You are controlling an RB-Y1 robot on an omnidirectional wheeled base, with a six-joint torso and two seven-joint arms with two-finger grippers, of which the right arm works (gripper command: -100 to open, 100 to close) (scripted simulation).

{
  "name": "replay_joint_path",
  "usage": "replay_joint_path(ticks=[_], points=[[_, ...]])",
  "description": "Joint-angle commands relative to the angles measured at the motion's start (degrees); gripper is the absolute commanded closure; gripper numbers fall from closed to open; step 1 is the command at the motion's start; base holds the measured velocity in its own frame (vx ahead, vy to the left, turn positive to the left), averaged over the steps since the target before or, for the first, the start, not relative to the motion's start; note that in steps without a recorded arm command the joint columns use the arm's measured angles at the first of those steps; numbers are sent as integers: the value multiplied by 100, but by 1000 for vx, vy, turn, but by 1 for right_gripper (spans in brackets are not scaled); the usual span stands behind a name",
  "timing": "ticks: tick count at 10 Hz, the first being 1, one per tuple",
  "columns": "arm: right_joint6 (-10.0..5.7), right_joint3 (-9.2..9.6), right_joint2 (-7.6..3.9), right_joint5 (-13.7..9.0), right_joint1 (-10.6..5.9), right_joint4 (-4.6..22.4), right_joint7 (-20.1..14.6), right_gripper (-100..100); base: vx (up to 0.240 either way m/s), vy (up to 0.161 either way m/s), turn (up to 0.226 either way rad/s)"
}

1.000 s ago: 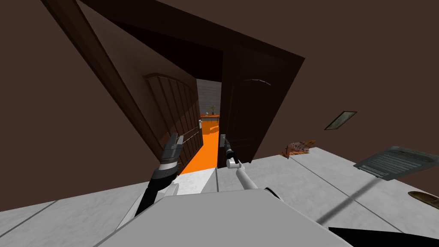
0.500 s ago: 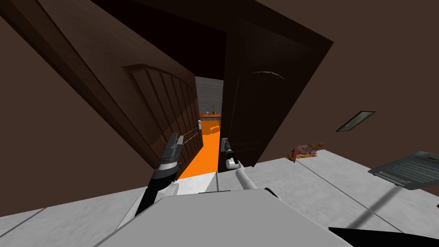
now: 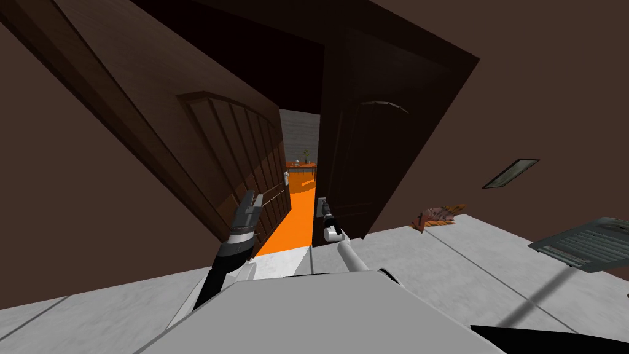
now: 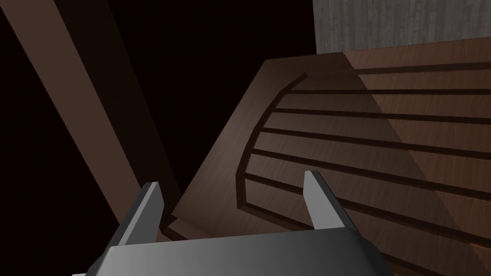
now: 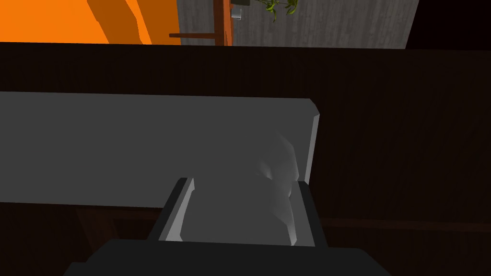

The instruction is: Push the door open

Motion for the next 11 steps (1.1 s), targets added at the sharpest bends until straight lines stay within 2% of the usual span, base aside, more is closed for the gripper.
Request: replay_joint_path(ticks=[1, 2, 10, 11], points=[[4, 13, 9, 2, 32, 14, -1, 100, 0, 0, 0], [-6, -61, -33, -10, -10, 16, 29, 100, 109, 41, -32], [-39, -431, -149, -71, -74, 115, 209, 100, 174, 75, -56], [-50, -547, -165, -90, -95, 146, 265, 100, 171, 98, -104]])
